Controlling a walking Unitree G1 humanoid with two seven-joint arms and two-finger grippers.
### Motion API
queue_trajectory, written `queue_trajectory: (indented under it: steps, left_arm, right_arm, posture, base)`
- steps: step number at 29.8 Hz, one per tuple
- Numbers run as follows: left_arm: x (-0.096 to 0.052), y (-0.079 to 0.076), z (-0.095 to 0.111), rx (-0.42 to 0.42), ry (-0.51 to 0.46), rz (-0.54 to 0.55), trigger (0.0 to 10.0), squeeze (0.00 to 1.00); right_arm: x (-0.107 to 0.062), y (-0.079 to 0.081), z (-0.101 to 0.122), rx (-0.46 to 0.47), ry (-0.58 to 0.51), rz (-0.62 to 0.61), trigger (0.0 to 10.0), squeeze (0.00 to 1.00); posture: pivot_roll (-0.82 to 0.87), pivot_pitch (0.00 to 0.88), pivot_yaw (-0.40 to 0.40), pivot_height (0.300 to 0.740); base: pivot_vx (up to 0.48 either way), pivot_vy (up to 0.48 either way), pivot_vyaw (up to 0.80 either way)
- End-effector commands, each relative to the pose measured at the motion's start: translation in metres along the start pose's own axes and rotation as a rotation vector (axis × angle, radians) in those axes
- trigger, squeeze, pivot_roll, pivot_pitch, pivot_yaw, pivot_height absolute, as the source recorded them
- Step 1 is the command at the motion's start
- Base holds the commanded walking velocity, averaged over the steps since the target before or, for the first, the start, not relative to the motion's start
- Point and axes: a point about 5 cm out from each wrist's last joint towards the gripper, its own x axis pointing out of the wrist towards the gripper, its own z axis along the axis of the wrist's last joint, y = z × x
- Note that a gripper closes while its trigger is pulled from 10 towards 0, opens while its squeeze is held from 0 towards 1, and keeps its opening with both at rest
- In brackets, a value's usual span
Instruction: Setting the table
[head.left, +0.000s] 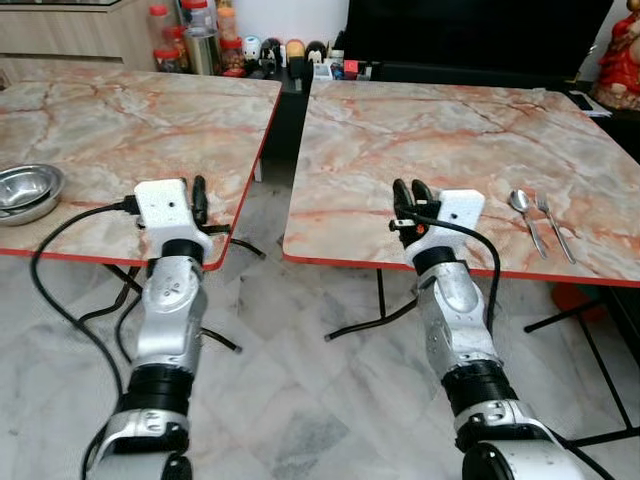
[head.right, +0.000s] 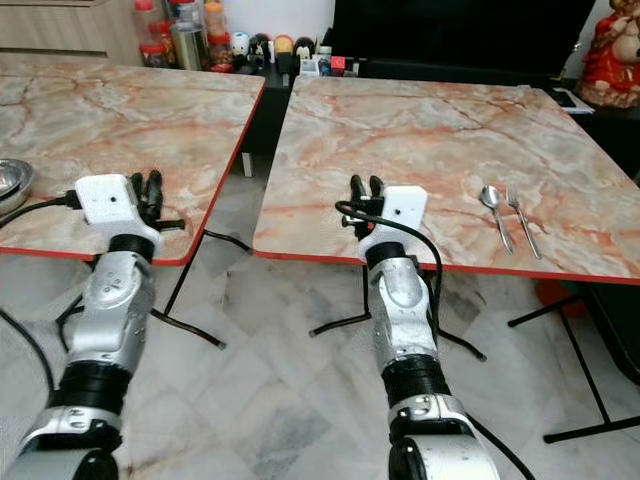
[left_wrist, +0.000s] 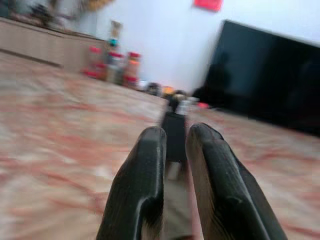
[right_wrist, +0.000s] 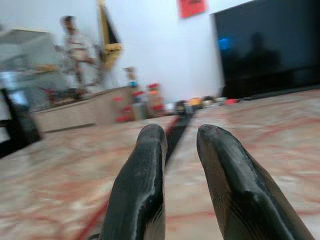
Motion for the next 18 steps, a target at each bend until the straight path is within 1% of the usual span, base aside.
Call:
queue_trajectory:
  steps: [1,2,3,4,6,7,8,9,10,11,13,15,16,17,18]
  left_arm:
    - [0.007,-0.002,0.013,-0.103,-0.029,0.022,10.0,0.00]
    - [0.010,-0.002,0.015,-0.212,-0.022,0.050,10.0,0.00]
    - [0.010,-0.002,0.015,-0.212,-0.022,0.050,10.0,0.00]
    - [0.013,-0.002,0.017,-0.307,-0.018,0.066,10.0,0.00]
    - [0.013,-0.002,0.017,-0.307,-0.018,0.066,10.0,0.00]
    - [0.015,-0.001,0.022,-0.393,-0.026,0.083,10.0,0.00]
    - [0.017,0.008,0.030,-0.508,-0.056,0.118,10.0,0.00]
    - [0.017,0.008,0.030,-0.508,-0.056,0.118,10.0,0.00]
    - [0.017,0.015,0.034,-0.553,-0.075,0.141,10.0,0.00]
    - [0.017,0.024,0.037,-0.563,-0.089,0.166,10.0,0.00]
    - [0.015,0.033,0.040,-0.570,-0.097,0.188,10.0,0.00]
    - [0.015,0.034,0.040,-0.570,-0.096,0.190,10.0,0.00]
    - [0.014,0.045,0.043,-0.597,-0.110,0.221,10.0,0.00]
    - [0.014,0.045,0.043,-0.597,-0.110,0.221,10.0,0.00]
    - [0.012,0.061,0.046,-0.608,-0.132,0.263,10.0,0.00]
  right_arm:
    - [0.008,0.005,0.015,0.073,-0.051,-0.002,10.0,0.00]
    - [0.012,0.011,0.018,0.182,-0.061,-0.013,10.0,0.00]
    - [0.012,0.011,0.018,0.182,-0.061,-0.013,10.0,0.00]
    - [0.017,0.017,0.022,0.296,-0.069,-0.022,10.0,0.00]
    - [0.017,0.017,0.022,0.296,-0.069,-0.022,10.0,0.00]
    - [0.022,0.021,0.027,0.380,-0.081,-0.024,10.0,0.00]
    - [0.027,0.017,0.035,0.500,-0.107,-0.055,10.0,0.00]
    - [0.027,0.017,0.035,0.500,-0.107,-0.055,10.0,0.00]
    - [0.029,0.010,0.038,0.560,-0.121,-0.083,10.0,0.00]
    - [0.029,0.000,0.041,0.612,-0.141,-0.117,10.0,0.00]
    - [0.028,-0.010,0.044,0.664,-0.161,-0.149,10.0,0.00]
    - [0.028,-0.011,0.044,0.671,-0.163,-0.151,10.0,0.00]
    - [0.026,-0.021,0.046,0.653,-0.172,-0.175,10.0,0.00]
    - [0.026,-0.021,0.046,0.653,-0.172,-0.175,10.0,0.00]
    - [0.023,-0.039,0.049,0.628,-0.186,-0.219,10.0,0.00]
  posture:
    - [0.08,0.000,-0.061,0.728]
    - [0.08,0.000,-0.068,0.728]
    - [0.08,0.000,-0.068,0.728]
    - [0.08,0.000,-0.070,0.728]
    - [0.08,0.000,-0.070,0.728]
    - [0.08,0.000,-0.073,0.728]
    - [0.09,0.000,-0.075,0.728]
    - [0.09,0.000,-0.075,0.728]
    - [0.09,0.000,-0.080,0.728]
    - [0.10,0.000,-0.084,0.728]
    - [0.10,0.000,-0.084,0.728]
    - [0.10,0.000,-0.084,0.728]
    - [0.10,0.000,-0.085,0.728]
    - [0.10,0.000,-0.085,0.728]
    - [0.10,0.000,-0.084,0.728]
  base:
    - [0.000,0.000,0.00]
    - [0.000,0.000,0.00]
    - [0.000,0.000,0.00]
    - [0.000,0.000,0.00]
    - [0.000,0.000,0.00]
    - [0.000,0.000,0.00]
    - [0.000,0.000,0.00]
    - [0.000,0.000,0.00]
    - [0.000,0.000,0.00]
    - [0.000,0.000,0.00]
    - [0.000,0.000,0.00]
    - [0.000,0.000,0.00]
    - [0.000,0.000,0.00]
    - [0.000,0.000,0.00]
    - [0.000,0.000,0.00]
